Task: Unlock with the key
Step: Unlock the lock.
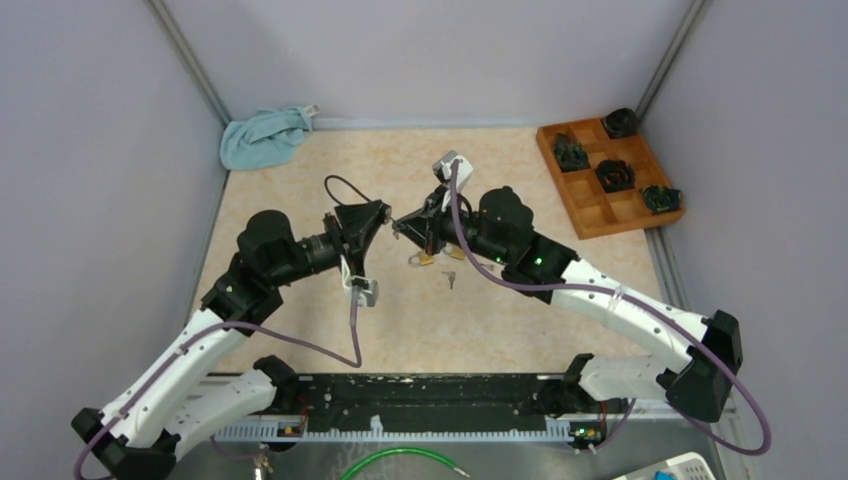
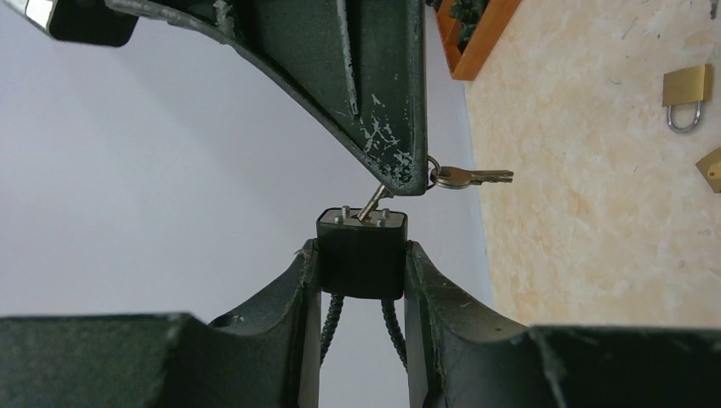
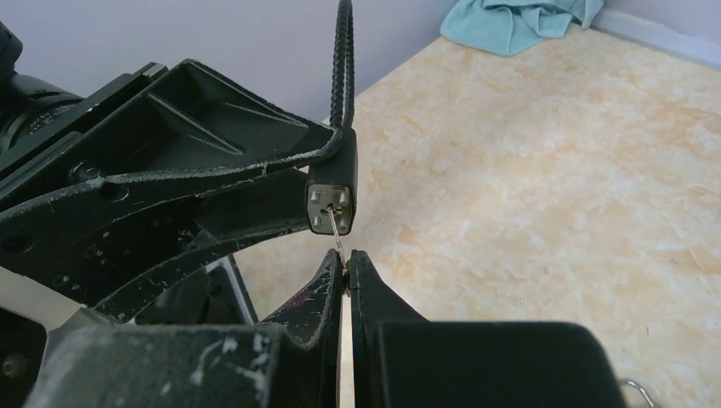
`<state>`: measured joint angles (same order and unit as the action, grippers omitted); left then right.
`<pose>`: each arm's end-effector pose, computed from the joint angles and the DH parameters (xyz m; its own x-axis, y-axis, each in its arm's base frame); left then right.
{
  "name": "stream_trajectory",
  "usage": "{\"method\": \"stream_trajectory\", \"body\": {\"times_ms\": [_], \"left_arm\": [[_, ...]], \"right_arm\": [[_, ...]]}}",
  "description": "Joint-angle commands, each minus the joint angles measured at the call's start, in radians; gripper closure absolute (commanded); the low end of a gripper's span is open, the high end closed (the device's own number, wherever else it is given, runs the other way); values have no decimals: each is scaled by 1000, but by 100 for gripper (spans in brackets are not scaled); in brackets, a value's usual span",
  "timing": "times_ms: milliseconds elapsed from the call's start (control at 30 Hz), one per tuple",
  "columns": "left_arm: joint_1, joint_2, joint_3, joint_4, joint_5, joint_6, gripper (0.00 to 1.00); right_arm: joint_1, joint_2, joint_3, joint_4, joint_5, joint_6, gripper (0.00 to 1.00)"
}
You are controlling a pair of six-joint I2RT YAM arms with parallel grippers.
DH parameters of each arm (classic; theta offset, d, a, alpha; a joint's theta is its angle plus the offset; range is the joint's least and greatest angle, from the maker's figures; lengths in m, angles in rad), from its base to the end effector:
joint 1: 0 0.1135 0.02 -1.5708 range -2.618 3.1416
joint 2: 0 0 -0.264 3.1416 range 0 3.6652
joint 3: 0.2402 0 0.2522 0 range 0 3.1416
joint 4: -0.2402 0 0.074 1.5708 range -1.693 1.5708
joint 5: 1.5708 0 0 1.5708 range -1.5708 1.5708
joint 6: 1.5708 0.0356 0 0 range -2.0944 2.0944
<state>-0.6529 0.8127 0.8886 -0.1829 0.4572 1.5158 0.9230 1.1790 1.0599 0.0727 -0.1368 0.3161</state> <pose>0.1362 -0.1240 0.3723 0.8877 0.4490 -0.1017 0.1338 -0.0403 0.9902 0.1643 0.2252 0.3829 -0.2977 0.1169 -0.9475 -0.8203 0.4764 0.3165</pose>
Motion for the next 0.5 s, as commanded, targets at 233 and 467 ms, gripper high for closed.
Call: {"method": "stream_trajectory", "body": {"times_ms": [233, 467], "left_arm": [[-13, -46, -54, -43, 105, 225, 100], [-13, -51, -61, -50, 115, 267, 100]], "right_arm": [[10, -18, 69, -104, -41, -41, 100], [10, -1, 93, -125, -59, -48, 100]]}}
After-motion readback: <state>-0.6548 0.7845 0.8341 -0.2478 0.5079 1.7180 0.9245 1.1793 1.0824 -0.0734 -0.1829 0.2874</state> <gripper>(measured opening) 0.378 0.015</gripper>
